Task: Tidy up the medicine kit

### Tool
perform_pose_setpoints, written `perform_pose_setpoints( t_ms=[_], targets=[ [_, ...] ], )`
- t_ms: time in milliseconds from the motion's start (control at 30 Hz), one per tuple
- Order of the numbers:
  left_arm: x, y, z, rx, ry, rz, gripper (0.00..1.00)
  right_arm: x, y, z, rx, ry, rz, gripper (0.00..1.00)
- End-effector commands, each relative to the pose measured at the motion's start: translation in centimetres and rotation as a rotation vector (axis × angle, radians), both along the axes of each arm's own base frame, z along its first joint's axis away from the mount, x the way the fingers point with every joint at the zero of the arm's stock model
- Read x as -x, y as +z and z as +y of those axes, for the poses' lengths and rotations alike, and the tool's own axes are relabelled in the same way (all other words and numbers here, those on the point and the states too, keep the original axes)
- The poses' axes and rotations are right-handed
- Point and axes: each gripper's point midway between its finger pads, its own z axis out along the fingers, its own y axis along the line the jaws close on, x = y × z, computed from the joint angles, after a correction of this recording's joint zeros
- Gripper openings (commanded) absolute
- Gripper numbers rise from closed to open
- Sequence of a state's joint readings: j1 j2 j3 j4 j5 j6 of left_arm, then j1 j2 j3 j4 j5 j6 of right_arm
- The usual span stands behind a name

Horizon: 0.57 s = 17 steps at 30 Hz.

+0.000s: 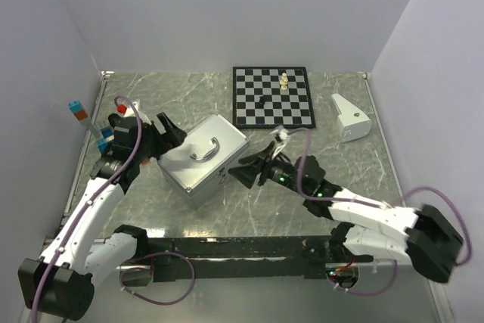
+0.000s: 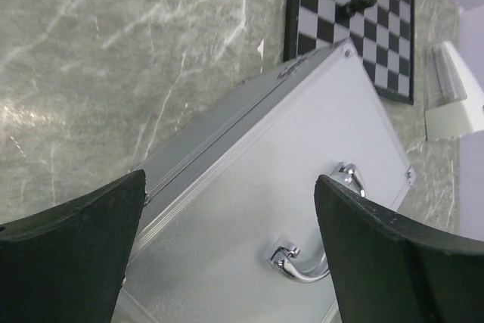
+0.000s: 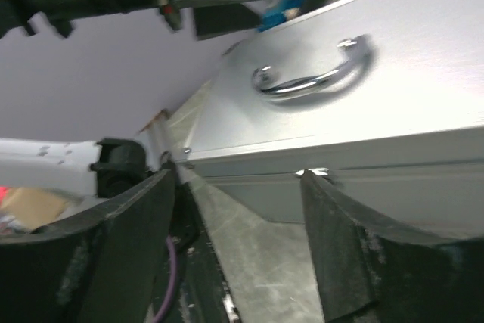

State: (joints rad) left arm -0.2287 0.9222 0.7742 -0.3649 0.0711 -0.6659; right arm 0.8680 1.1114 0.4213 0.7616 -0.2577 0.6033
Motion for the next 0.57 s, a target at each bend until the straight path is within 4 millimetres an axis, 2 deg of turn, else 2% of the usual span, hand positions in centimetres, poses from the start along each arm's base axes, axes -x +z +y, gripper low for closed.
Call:
perform_pose_setpoints(
  t_ms=[0,67,133,167,233,300,400,533],
  targets=[
    [-0.6,5.1,1.9,0.018,0.127,-0.136,0.97,-3.0,-0.7,-5.9,0.252,-0.294,-0.016,0.8],
    [-0.8,5.1,3.1,0.035,0.225,-0.118,0.97,-4.3,-1.1,-9.6,0.35,-0.442,0.021,0.86],
    [-1.0,5.3,3.6,0.051,0.27,-0.084,0.97,-5.2,-1.6,-13.3,0.434,-0.583,0.076,0.9],
    [-1.2,5.6,3.8,0.054,0.297,-0.073,0.97,-5.8,-0.9,-15.2,0.453,-0.659,0.09,0.91],
    [-1.4,5.0,4.0,0.046,0.319,-0.035,0.97,-5.8,-1.3,-17.4,0.505,-0.72,0.124,0.93],
    [-1.7,4.1,4.0,0.032,0.324,0.004,0.97,-5.7,-1.3,-18.5,0.519,-0.739,0.122,0.93],
    [-1.8,3.5,3.6,0.051,0.306,-0.001,0.97,-5.4,-1.0,-18.3,0.531,-0.705,0.087,0.94],
    [-1.5,4.5,3.1,0.056,0.26,-0.055,0.97,-5.7,-0.9,-18.5,0.554,-0.719,0.1,0.95]
  ],
)
